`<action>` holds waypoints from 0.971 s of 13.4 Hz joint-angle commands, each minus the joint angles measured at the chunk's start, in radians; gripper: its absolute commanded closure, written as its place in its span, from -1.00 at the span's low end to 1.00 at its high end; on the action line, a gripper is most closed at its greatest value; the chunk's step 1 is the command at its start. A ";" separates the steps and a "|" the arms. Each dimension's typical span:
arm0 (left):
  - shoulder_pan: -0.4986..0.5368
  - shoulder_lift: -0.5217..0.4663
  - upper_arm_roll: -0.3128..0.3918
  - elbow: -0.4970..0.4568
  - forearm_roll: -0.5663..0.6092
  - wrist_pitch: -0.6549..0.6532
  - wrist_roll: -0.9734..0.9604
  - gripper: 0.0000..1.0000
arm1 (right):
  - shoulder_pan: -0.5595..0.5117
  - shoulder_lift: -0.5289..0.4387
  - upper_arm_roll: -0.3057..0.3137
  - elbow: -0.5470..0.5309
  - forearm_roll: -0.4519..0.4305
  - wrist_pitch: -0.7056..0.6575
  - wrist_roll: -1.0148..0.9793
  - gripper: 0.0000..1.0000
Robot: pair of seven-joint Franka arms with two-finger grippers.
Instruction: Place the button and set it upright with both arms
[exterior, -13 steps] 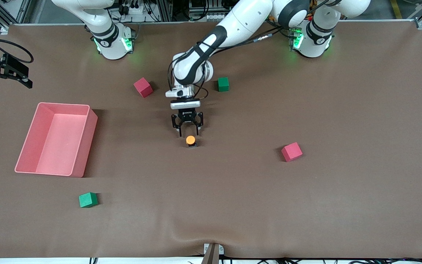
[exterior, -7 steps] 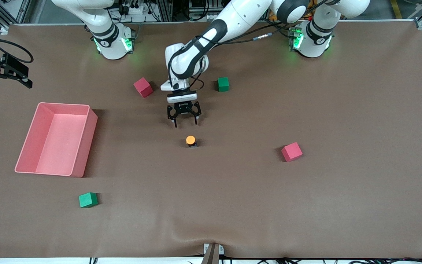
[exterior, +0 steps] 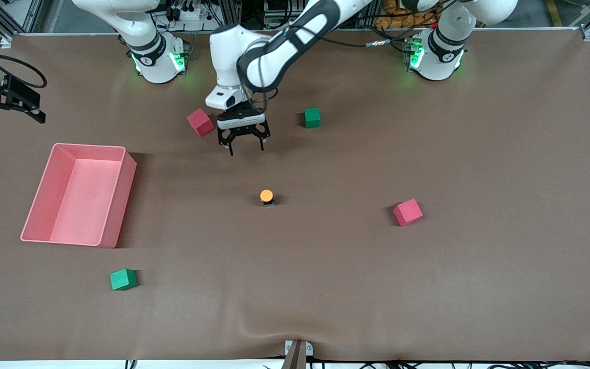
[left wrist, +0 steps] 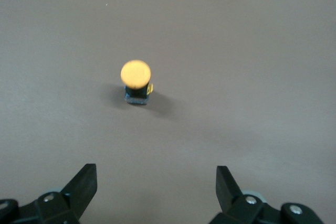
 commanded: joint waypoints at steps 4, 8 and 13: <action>0.194 -0.206 -0.010 -0.043 -0.234 -0.153 0.334 -1.00 | -0.011 -0.015 0.004 -0.010 0.018 -0.006 0.039 -1.00; 0.365 -0.299 -0.010 -0.040 -0.379 -0.266 0.586 -1.00 | -0.011 -0.015 0.004 -0.009 0.018 -0.009 0.083 -1.00; 0.634 -0.416 -0.011 -0.036 -0.568 -0.443 0.954 -1.00 | -0.009 -0.016 0.006 -0.007 0.019 -0.012 0.120 -1.00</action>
